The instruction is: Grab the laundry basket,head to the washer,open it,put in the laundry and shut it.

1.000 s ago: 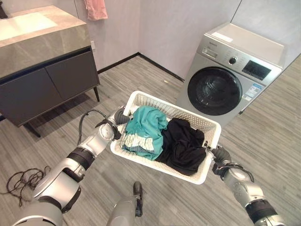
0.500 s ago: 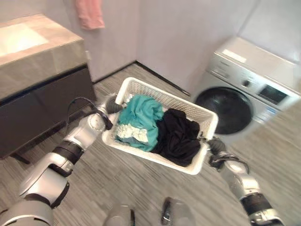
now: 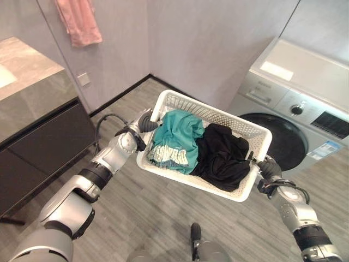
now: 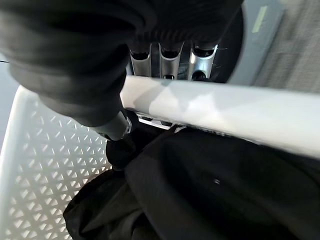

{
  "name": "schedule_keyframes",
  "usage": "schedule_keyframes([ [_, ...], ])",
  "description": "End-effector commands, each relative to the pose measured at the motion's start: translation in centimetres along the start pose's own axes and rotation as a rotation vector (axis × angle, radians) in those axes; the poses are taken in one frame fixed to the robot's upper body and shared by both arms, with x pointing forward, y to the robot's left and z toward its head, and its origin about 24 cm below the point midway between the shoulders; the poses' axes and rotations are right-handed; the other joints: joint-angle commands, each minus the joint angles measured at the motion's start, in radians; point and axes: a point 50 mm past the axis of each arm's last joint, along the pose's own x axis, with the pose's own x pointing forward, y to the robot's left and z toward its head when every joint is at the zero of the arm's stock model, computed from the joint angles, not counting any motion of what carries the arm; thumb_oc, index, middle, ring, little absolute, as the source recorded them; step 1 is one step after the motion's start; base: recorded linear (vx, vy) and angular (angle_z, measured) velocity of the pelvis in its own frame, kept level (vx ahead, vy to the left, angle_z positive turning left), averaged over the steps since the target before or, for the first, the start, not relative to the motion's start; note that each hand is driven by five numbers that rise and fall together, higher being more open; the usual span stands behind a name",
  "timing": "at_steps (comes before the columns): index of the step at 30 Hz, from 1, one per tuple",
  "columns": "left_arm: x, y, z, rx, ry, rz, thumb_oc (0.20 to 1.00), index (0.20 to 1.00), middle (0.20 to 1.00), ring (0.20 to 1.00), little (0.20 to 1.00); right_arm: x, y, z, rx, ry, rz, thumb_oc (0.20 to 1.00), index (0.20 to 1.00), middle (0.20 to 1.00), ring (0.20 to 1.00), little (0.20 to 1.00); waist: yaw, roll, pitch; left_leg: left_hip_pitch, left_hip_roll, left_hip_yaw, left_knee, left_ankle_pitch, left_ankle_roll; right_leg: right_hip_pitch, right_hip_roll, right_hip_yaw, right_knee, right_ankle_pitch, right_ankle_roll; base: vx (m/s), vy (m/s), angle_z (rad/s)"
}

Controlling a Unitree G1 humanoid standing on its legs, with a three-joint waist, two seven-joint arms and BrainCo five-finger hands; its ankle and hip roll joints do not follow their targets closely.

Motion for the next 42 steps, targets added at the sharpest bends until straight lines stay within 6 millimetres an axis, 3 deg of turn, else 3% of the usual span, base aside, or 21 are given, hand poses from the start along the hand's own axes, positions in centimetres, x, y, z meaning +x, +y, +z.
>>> schedule_keyframes([
  [1,0.2,4.4,2.2,0.036,-0.118,0.109,0.200,0.200,0.200,0.200,0.200,-0.1,-1.1,4.6,-0.010,-0.202,0.006,0.200,0.200,0.200,0.200,0.200,0.030,-0.004,-0.098,-0.130,0.084,-0.065,0.180,0.303,0.133,0.068,-0.016,0.052,-0.031,-0.104,0.073,0.02,-0.294,-0.37],
  [3,0.0,4.8,2.1,0.016,-0.120,0.119,0.200,0.200,0.200,0.200,0.200,-0.2,-1.5,4.8,-0.029,-0.204,-0.006,0.200,0.200,0.200,0.200,0.200,0.042,-0.010,-0.079,-0.189,0.092,-0.090,0.292,0.336,0.155,0.097,0.010,0.059,-0.067,-0.106,0.041,0.03,-0.314,-0.18],
  [5,0.0,4.5,1.9,0.002,-0.116,0.118,0.200,0.200,0.200,0.200,0.200,-0.3,-1.8,4.8,-0.026,-0.205,-0.015,0.200,0.200,0.200,0.200,0.200,0.042,-0.012,-0.070,-0.226,0.096,-0.104,0.358,0.357,0.160,0.110,0.021,0.057,-0.082,-0.105,0.033,0.00,-0.264,-0.07],
  [6,-0.1,4.2,1.8,-0.018,-0.114,0.112,0.200,0.200,0.200,0.200,0.200,-0.4,-2.1,4.8,-0.035,-0.206,-0.028,0.200,0.200,0.200,0.200,0.200,0.042,-0.013,-0.048,-0.299,0.143,-0.096,0.456,0.402,0.151,0.130,0.041,0.048,-0.091,-0.103,0.012,-0.03,-0.333,-0.02],
  [7,-0.1,4.3,1.8,-0.020,-0.112,0.119,0.200,0.200,0.200,0.200,0.200,-0.4,-2.0,4.8,-0.044,-0.206,-0.027,0.200,0.200,0.200,0.200,0.200,0.055,-0.017,-0.036,-0.336,0.078,-0.110,0.479,0.354,0.167,0.126,0.039,0.060,-0.082,-0.106,0.008,-0.04,-0.183,0.17],
  [8,-0.1,4.4,1.7,-0.017,-0.107,0.126,0.200,0.200,0.200,0.200,0.200,-0.5,-1.8,4.7,-0.048,-0.208,-0.018,0.200,0.200,0.200,0.200,0.200,0.063,-0.018,-0.032,-0.376,-0.028,-0.140,0.477,0.309,0.174,0.114,0.035,0.070,-0.069,-0.108,0.016,-0.01,0.005,0.19],
  [9,-0.3,4.5,1.4,-0.019,-0.105,0.128,0.200,0.200,0.200,0.200,0.200,-0.6,-1.6,4.7,-0.045,-0.210,-0.004,0.200,0.200,0.200,0.200,0.200,0.067,-0.013,-0.025,-0.407,-0.083,-0.156,0.481,0.281,0.166,0.124,0.039,0.077,-0.062,-0.113,0.019,0.01,0.010,0.04],
  [11,-0.2,4.4,1.4,-0.020,-0.104,0.125,0.200,0.200,0.200,0.200,0.200,-0.7,-1.4,4.6,-0.033,-0.210,0.007,0.200,0.200,0.200,0.200,0.200,0.063,-0.010,-0.027,-0.420,-0.109,-0.142,0.438,0.285,0.153,0.120,0.045,0.074,-0.060,-0.112,0.023,0.08,-0.015,-0.42],
  [12,-0.1,3.8,1.3,-0.020,-0.095,0.114,0.200,0.200,0.200,0.200,0.200,-0.7,-0.6,4.3,-0.026,-0.210,0.042,0.200,0.200,0.200,0.200,0.200,0.062,0.007,-0.033,-0.381,-0.130,-0.083,0.244,0.246,0.139,0.134,0.047,0.058,-0.076,-0.120,0.033,0.11,0.004,-0.43],
  [15,0.0,3.3,1.1,-0.015,-0.087,0.102,0.200,0.200,0.200,0.200,0.200,-0.7,-0.6,4.0,-0.022,-0.207,0.041,0.200,0.200,0.200,0.200,0.200,0.060,0.009,-0.037,-0.353,-0.140,-0.059,0.108,0.252,0.125,0.150,0.035,0.034,-0.090,-0.129,0.042,0.09,0.030,0.03],
  [18,-0.1,3.2,0.7,-0.012,-0.079,0.106,0.200,0.200,0.200,0.200,0.200,-0.7,-0.2,3.6,-0.029,-0.200,0.058,0.200,0.200,0.200,0.200,0.200,0.063,0.021,-0.047,-0.284,-0.169,-0.091,-0.022,0.253,0.118,0.160,0.033,0.027,-0.082,-0.150,0.049,0.09,0.052,0.06],
  [25,0.0,2.2,0.6,-0.011,-0.077,0.075,0.200,0.200,0.200,0.200,0.200,-0.8,-0.6,2.9,-0.070,-0.194,0.041,0.200,0.200,0.200,0.200,0.200,0.048,0.024,-0.054,-0.265,-0.165,-0.053,-0.016,0.261,0.115,0.181,0.012,-0.002,-0.057,-0.177,0.042,0.05,0.051,0.10],
  [42,-1.7,1.6,-2.7,-0.066,0.007,0.083,0.200,0.200,0.200,0.200,0.200,-1.2,-2.0,1.7,-0.061,-0.184,-0.031,0.200,0.200,0.200,0.200,0.200,0.037,0.050,-0.091,-0.238,-0.173,-0.043,-0.041,0.248,0.112,0.201,-0.012,-0.011,-0.073,-0.190,0.054,0.02,0.031,0.03],
])
